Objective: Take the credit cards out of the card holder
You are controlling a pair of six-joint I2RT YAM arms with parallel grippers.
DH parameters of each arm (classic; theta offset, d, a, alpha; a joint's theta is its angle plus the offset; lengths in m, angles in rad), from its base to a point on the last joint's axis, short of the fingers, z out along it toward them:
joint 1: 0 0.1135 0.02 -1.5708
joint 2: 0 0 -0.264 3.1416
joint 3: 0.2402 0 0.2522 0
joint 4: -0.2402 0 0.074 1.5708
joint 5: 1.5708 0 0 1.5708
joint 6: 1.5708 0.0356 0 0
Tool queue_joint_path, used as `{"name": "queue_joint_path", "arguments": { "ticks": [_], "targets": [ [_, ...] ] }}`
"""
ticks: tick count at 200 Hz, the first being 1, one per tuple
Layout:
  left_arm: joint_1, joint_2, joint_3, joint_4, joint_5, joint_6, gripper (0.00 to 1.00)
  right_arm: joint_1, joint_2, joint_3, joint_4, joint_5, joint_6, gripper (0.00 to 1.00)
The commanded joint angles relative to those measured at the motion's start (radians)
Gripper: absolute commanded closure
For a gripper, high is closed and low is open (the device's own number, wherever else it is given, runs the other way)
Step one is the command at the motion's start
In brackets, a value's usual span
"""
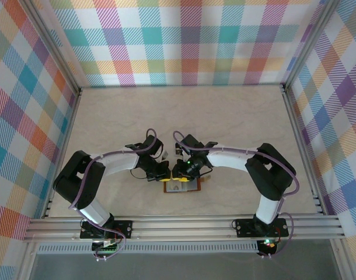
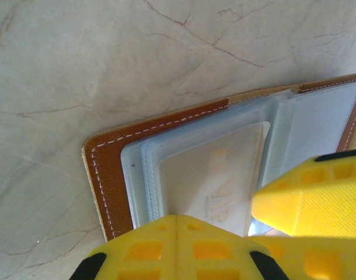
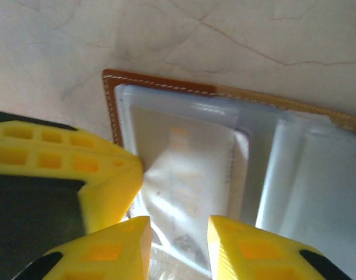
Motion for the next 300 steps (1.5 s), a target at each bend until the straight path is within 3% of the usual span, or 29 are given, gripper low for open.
{"name": "queue_joint_path", "arguments": {
  "ticks": [1, 72, 188, 300],
  "targets": [
    [-0.006, 0.005, -0.028, -0.045, -0.033, 0.005, 0.97, -0.006, 0.029, -0.020, 0.000, 0.028, -0.021, 0.68],
    [-0.006, -0.007, -0.009, -0.093, -0.066, 0.032, 0.96, -0.006, -0.016, -0.040, -0.072, 0.119, -0.047, 0.68],
    [-0.009, -0.025, 0.047, -0.153, -0.083, 0.059, 0.96, -0.007, -0.079, -0.051, -0.008, 0.050, -0.050, 0.68],
    [-0.015, -0.019, 0.026, -0.129, -0.085, 0.054, 0.96, -0.008, 0.015, -0.018, 0.059, -0.037, -0.050, 0.71]
  ]
}}
